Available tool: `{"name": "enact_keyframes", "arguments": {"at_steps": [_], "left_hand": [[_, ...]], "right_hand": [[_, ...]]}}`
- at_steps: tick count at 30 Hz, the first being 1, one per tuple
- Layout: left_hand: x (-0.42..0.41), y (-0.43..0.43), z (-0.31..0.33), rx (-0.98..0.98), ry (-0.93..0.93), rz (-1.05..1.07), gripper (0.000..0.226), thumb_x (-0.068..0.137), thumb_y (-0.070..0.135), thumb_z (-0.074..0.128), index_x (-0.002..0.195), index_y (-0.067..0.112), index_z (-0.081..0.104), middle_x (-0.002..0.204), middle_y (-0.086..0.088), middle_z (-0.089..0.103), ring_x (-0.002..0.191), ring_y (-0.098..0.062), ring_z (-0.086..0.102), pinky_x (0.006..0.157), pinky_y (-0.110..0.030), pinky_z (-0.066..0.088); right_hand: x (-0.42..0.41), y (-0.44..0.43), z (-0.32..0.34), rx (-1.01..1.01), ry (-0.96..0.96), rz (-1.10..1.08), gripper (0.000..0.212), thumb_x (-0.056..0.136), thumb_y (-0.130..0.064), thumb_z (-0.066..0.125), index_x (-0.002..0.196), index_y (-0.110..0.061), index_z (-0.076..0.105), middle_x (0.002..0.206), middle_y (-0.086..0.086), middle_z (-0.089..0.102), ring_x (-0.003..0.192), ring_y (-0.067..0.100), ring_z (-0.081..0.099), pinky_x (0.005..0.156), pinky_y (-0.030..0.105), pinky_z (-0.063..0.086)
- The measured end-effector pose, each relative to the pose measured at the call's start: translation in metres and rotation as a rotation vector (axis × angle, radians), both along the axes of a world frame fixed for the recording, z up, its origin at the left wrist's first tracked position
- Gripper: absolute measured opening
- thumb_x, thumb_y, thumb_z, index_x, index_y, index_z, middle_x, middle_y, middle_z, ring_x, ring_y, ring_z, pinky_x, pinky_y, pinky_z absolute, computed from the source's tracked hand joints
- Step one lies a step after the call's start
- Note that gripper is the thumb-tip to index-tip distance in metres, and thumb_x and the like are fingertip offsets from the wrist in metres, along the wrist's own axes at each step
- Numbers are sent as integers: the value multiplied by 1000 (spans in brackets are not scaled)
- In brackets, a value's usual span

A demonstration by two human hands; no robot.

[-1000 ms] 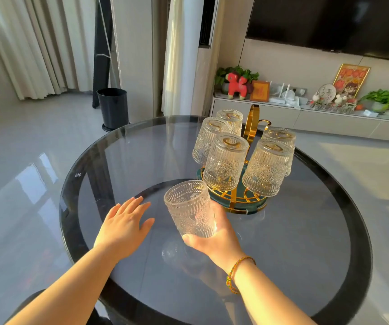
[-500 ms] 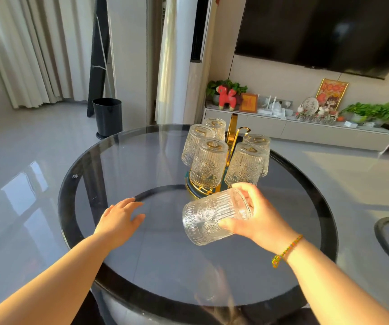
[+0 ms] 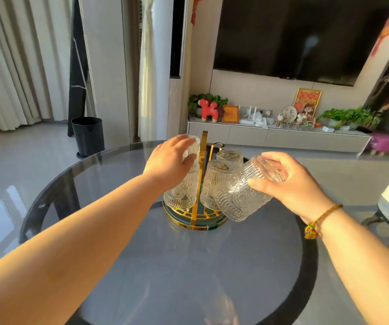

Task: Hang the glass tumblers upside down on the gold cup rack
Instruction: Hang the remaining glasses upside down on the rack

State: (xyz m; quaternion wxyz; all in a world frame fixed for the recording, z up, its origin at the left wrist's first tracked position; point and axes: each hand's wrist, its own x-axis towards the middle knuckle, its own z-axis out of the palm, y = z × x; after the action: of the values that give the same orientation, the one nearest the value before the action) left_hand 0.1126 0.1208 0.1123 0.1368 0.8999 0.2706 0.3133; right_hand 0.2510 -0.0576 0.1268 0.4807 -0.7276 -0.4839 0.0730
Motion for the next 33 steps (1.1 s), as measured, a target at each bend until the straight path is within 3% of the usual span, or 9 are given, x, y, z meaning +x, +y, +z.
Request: {"name": "enact_keyframes", "arguments": {"at_steps": [4, 9, 14, 22, 29, 33], "left_hand": [[38, 11, 10, 11, 121, 10, 51, 91, 35, 35, 138, 21, 22, 151, -3, 23, 137, -24, 23, 113, -40, 17], [67, 21, 11, -54, 210, 27, 54, 91, 35, 32, 140, 18, 14, 153, -3, 15, 140, -22, 15, 114, -37, 12], [72, 27, -5, 39, 138, 30, 48, 94, 26, 24, 140, 16, 14, 153, -4, 16, 140, -17, 14, 113, -29, 4], [72, 32, -11, 42, 106, 4, 47, 93, 25, 24, 139, 18, 15, 153, -2, 16, 140, -15, 13, 113, -29, 2], [72, 33, -12, 23, 77, -9, 47, 93, 26, 25, 139, 19, 17, 153, -1, 18, 139, -16, 15, 112, -28, 4], [71, 34, -12, 25, 74, -21, 47, 93, 26, 25, 139, 19, 17, 153, -1, 18, 139, -17, 17, 111, -27, 5]], "right_hand": [[25, 10, 25, 10, -71, -87, 61, 64, -23, 75, 118, -16, 47, 111, -5, 48, 104, 8, 44, 86, 20, 30], [53, 36, 48, 33, -134, -166, 61, 66, -30, 72, 119, -17, 45, 113, -5, 46, 104, 9, 41, 87, 25, 31], [73, 79, 60, 131, -169, -236, 66, 66, -32, 72, 122, -14, 42, 129, 5, 47, 118, 16, 42, 92, 23, 31], [83, 152, 52, 126, -217, -261, 63, 69, -31, 69, 122, -12, 42, 131, 7, 47, 117, 19, 43, 74, 13, 28], [82, 180, 34, 82, -174, -273, 60, 67, -32, 69, 118, -12, 44, 125, 8, 50, 110, 21, 47, 75, 17, 31], [83, 186, 23, -4, -165, -259, 59, 68, -31, 69, 118, -11, 45, 125, 10, 51, 114, 26, 47, 84, 25, 36]]}}
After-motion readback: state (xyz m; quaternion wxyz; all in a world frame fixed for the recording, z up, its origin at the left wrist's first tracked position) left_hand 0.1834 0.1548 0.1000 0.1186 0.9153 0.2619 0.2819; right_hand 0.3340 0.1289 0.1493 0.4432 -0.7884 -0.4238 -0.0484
